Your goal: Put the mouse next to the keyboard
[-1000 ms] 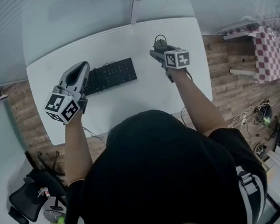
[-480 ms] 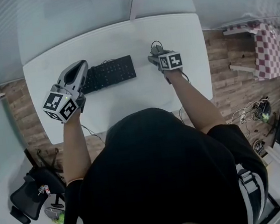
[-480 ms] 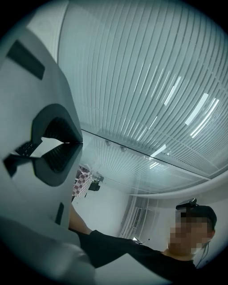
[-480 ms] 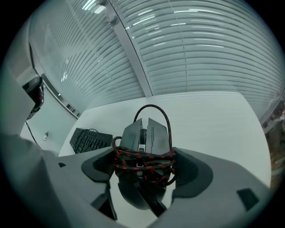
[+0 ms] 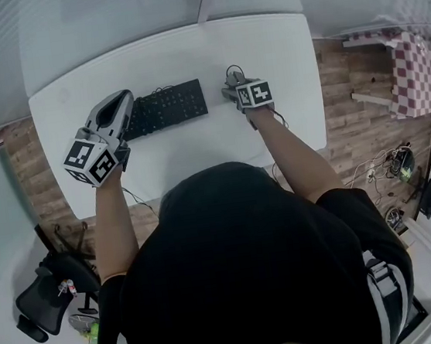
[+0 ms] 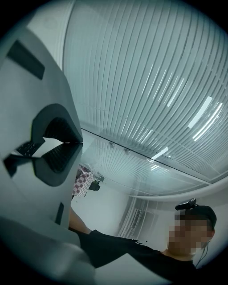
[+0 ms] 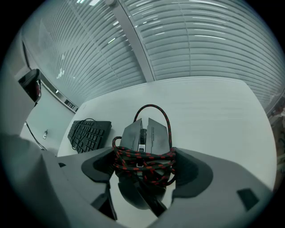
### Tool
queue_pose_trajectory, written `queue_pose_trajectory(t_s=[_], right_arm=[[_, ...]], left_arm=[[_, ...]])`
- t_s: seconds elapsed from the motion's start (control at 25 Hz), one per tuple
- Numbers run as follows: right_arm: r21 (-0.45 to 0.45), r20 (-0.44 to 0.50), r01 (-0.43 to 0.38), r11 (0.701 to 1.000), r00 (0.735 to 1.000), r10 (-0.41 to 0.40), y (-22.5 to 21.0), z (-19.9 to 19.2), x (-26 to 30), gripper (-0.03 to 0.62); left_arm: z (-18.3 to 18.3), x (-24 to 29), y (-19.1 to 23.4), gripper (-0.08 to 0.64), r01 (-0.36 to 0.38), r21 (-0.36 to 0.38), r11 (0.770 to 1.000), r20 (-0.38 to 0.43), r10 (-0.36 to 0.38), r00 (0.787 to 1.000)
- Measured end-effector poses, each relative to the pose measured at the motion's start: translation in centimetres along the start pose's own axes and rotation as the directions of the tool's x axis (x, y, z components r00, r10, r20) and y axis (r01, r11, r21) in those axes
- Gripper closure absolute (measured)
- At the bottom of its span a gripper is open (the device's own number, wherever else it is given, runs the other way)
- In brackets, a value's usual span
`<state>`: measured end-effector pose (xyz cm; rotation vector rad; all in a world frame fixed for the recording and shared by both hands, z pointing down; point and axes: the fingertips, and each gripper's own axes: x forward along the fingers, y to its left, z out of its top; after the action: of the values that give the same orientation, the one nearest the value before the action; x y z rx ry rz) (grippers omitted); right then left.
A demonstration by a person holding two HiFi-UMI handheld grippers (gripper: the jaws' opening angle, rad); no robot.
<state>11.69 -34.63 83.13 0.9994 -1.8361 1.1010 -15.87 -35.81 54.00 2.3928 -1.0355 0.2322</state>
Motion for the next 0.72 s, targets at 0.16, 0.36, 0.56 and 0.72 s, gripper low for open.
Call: queue_pose_trajectory(t_s=[0.16,0.36,0.56,0.72], right_arm=[[0.015,-0.019,0.016,1.0,1.0,-0.016,-0.1,-0.5,0.7,0.181],[0.024,-0.033,0.045,0.999,0.998,-0.044,-0.5,-0.5,1.1,0.181],[-0.004,-0.05,0.091,0.996,0.995,-0.091,-0.4,-0.5,1.4,0.181],[-0.018,-0.047,0.118,0.993,0.992,-0.119,-0.2,-0.5,1.4,0.181]], left_arm=[[-0.3,0.1,0.3,0.537,-0.001,-0.01,1.0,-0.002,0.001,1.0],[-0.8,0.5,0.7,0.537,0.002,-0.025,1.0,-0.008,-0.003,1.0],[-1.2,0.8,0.9,0.537,0.011,-0.036,0.999,-0.008,-0.011,1.0],[-1.3,1.1,0.7,0.537,0.022,-0.039,0.999,-0.009,-0.023,1.0]])
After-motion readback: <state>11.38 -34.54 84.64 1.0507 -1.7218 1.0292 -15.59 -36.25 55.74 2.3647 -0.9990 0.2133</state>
